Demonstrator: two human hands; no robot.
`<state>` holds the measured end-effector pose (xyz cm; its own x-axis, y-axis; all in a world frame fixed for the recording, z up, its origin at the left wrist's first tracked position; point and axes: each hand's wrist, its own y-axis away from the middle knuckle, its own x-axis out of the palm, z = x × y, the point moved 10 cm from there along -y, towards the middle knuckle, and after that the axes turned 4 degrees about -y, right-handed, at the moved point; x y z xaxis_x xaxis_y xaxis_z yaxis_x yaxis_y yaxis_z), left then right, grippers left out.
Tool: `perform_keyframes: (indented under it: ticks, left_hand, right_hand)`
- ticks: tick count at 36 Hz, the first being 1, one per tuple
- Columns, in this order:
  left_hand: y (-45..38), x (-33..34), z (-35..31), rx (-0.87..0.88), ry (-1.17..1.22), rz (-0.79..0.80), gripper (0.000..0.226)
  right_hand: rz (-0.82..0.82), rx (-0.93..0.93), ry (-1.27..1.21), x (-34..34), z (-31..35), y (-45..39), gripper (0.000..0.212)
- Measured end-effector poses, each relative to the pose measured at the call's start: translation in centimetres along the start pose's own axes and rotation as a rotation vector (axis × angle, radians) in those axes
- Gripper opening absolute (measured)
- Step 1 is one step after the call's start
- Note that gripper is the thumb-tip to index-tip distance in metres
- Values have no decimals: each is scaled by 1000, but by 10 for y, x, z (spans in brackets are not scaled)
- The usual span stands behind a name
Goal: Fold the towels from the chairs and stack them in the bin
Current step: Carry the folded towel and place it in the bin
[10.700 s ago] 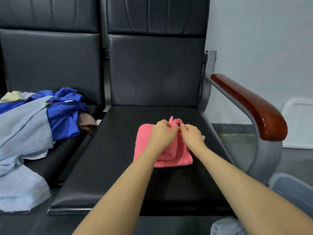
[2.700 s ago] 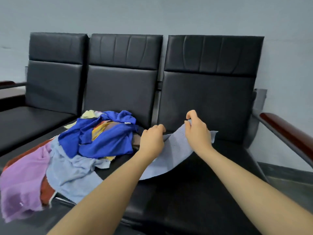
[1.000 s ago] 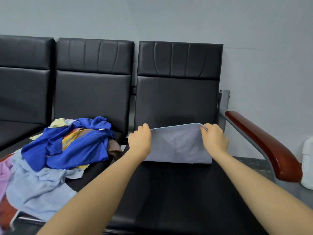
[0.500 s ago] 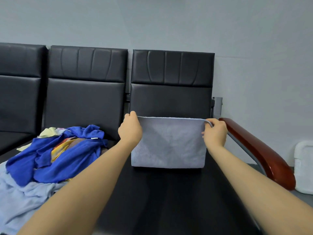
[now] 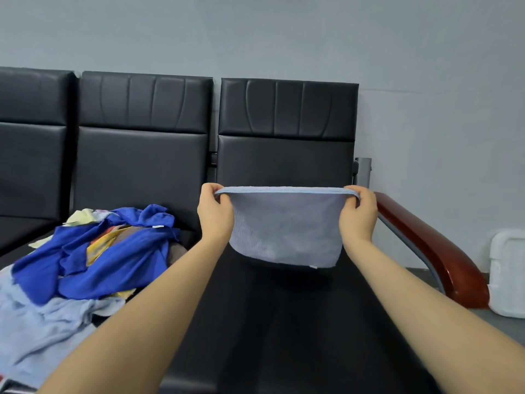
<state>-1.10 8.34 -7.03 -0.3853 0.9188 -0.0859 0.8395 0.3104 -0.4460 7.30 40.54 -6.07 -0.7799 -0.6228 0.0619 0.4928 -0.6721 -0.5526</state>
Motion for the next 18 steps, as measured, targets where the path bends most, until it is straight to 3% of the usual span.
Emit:
perform_keyframes:
  ticks: [7,13,18]
  left_hand:
    - [27,-17,18,-48,-89,-5,8]
    - [39,-28,52,-183,-315,-18,14]
    - [54,-14,83,-294,-450,144,23]
  right_hand:
    - [22,66,54,-13,-12,25,20]
    - [41,170,315,-22,-40,43,19]
    - [130,290,499,-22,-70,59,22]
